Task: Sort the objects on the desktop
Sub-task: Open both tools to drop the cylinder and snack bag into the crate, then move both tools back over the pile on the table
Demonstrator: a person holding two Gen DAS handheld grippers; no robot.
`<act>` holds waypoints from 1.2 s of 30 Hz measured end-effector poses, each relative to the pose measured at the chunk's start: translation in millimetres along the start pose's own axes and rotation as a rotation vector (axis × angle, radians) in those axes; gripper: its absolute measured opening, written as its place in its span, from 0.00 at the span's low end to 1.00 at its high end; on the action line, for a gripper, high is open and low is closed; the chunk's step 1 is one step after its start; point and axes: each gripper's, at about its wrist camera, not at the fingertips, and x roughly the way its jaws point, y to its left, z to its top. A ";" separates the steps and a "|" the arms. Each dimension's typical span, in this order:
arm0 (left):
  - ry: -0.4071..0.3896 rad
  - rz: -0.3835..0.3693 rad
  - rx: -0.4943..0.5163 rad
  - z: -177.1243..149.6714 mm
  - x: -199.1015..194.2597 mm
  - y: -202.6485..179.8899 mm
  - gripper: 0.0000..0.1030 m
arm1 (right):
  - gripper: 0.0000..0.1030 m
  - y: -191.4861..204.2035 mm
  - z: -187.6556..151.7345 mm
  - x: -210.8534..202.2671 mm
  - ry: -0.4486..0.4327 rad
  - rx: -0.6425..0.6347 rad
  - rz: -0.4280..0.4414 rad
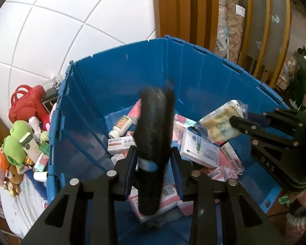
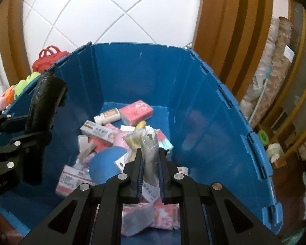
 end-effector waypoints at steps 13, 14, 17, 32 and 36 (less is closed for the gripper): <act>-0.030 0.039 0.008 -2.2 -8.0 -0.5 0.59 | 0.78 2.0 3.7 -8.4 -0.012 0.022 -0.017; -0.033 0.040 0.009 -3.0 -9.3 -0.5 0.59 | 0.89 2.1 3.7 -10.0 -0.017 0.023 -0.024; -0.054 0.047 0.004 -5.1 -15.5 2.1 0.59 | 1.00 2.9 2.8 -11.6 -0.019 0.025 -0.035; -0.286 0.072 -0.062 -12.9 -81.1 58.0 0.62 | 1.00 45.5 16.4 -59.8 -0.148 0.081 0.060; -0.334 0.081 -0.080 -19.3 -92.5 97.1 0.76 | 1.00 80.5 23.3 -69.8 -0.173 0.074 0.067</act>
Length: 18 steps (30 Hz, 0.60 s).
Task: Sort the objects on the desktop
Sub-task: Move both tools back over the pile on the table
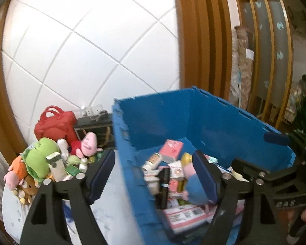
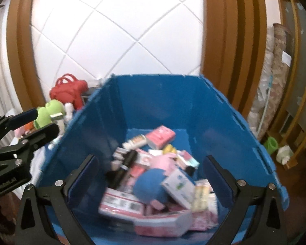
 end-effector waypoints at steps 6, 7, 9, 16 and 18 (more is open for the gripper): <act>-0.023 -0.016 -0.024 -2.8 -2.4 82.9 0.76 | 1.00 58.9 9.8 -4.1 -0.026 0.007 -0.031; -0.019 -0.019 -0.030 -4.3 -0.6 98.4 0.76 | 1.00 86.9 15.7 -5.1 -0.037 0.016 -0.046; -0.005 -0.027 -0.041 -8.3 3.9 131.2 0.76 | 1.00 95.8 17.8 -5.7 -0.042 0.020 -0.050; 0.076 0.025 -0.049 -37.2 22.3 233.4 0.76 | 1.00 193.5 33.7 17.2 -0.065 0.059 -0.028; 0.101 0.051 -0.089 -49.7 27.9 265.5 0.76 | 1.00 206.2 34.4 25.1 -0.056 0.056 -0.015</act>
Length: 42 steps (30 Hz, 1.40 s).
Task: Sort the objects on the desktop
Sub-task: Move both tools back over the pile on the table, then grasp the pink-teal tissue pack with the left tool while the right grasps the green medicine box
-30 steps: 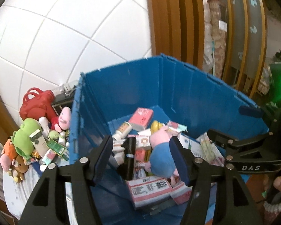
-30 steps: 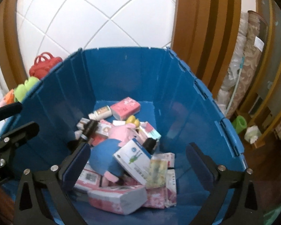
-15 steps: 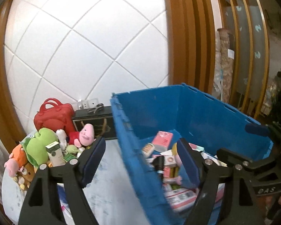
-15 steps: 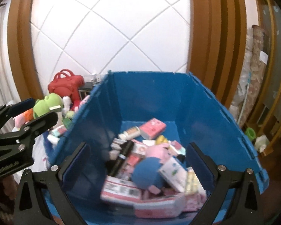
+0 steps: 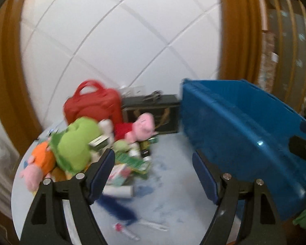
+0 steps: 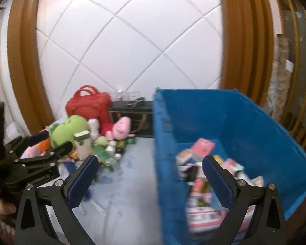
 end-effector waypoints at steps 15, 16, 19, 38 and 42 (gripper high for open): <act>0.292 0.126 -0.137 -93.2 106.8 139.4 0.76 | 1.00 85.9 -36.9 176.3 0.298 -0.015 0.135; 0.307 0.124 -0.138 -95.9 113.9 140.5 0.76 | 1.00 85.6 -42.3 202.7 0.336 -0.008 0.130; 0.353 0.104 -0.144 -102.2 146.6 141.7 0.76 | 1.00 85.8 -45.1 220.9 0.367 -0.007 0.125; 0.550 0.023 0.043 -106.5 337.9 113.6 0.60 | 1.00 95.5 -62.9 370.9 0.617 -0.036 0.065; 0.527 0.007 -0.080 -101.1 322.8 146.1 0.50 | 1.00 120.9 -65.7 400.9 0.649 -0.120 0.119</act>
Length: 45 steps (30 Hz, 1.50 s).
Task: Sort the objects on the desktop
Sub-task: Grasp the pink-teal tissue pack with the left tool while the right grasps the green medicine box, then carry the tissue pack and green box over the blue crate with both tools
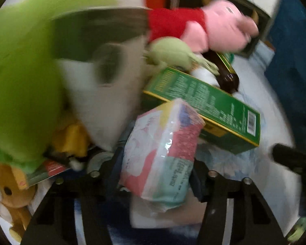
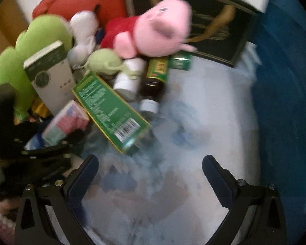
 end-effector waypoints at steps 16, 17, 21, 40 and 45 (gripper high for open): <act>-0.015 -0.009 -0.031 8.8 0.7 19.0 0.44 | 0.66 68.7 42.1 61.0 0.039 -0.314 -0.024; -0.013 -0.008 -0.032 7.3 -0.9 19.6 0.44 | 0.64 70.8 39.0 59.5 0.047 -0.322 -0.035; -0.019 -0.003 -0.030 0.8 -11.4 20.0 0.44 | 0.60 66.9 26.8 52.2 0.095 -0.290 -0.003; -0.217 -0.034 0.051 -40.2 -129.5 -22.4 0.44 | 0.54 47.7 -42.1 -102.5 -0.164 -0.164 -0.043; -0.314 -0.045 0.091 -43.8 -173.5 -41.6 0.44 | 0.54 44.2 -63.9 -165.7 -0.317 -0.138 -0.080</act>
